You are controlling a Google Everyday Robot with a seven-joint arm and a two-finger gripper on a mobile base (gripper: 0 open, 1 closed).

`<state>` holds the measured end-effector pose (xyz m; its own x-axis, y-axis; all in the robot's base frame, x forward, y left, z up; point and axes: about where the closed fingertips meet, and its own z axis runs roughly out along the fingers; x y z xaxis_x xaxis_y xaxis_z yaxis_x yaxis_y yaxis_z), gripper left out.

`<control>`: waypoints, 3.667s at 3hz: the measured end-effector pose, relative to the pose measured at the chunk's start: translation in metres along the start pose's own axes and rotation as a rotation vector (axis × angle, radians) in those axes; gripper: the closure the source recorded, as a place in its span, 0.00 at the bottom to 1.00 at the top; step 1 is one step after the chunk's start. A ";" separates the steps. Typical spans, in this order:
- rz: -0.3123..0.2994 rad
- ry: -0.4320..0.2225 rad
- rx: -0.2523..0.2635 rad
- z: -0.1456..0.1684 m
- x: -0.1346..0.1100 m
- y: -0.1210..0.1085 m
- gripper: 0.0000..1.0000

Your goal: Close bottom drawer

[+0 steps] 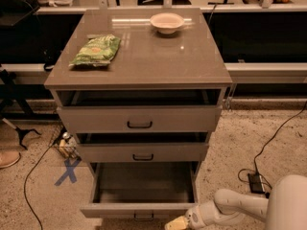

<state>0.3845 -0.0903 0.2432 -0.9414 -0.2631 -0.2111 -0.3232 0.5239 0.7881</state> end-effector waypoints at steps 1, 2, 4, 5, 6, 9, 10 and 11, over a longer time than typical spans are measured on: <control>0.002 0.000 -0.002 0.002 0.000 0.000 0.69; 0.003 0.002 -0.005 0.003 0.001 0.001 0.93; 0.016 -0.083 0.157 0.012 -0.020 -0.052 1.00; 0.018 -0.165 0.264 0.006 -0.042 -0.087 1.00; 0.007 -0.206 0.295 0.008 -0.058 -0.099 1.00; -0.070 -0.332 0.336 0.017 -0.121 -0.116 1.00; -0.091 -0.373 0.372 0.017 -0.143 -0.135 1.00; -0.132 -0.415 0.412 0.015 -0.178 -0.155 1.00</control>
Offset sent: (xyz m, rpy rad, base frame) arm -0.0001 0.0008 -0.0015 0.0013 0.0017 -0.0020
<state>0.6009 -0.1124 0.1500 -0.8232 -0.0529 -0.5653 -0.3728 0.8013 0.4678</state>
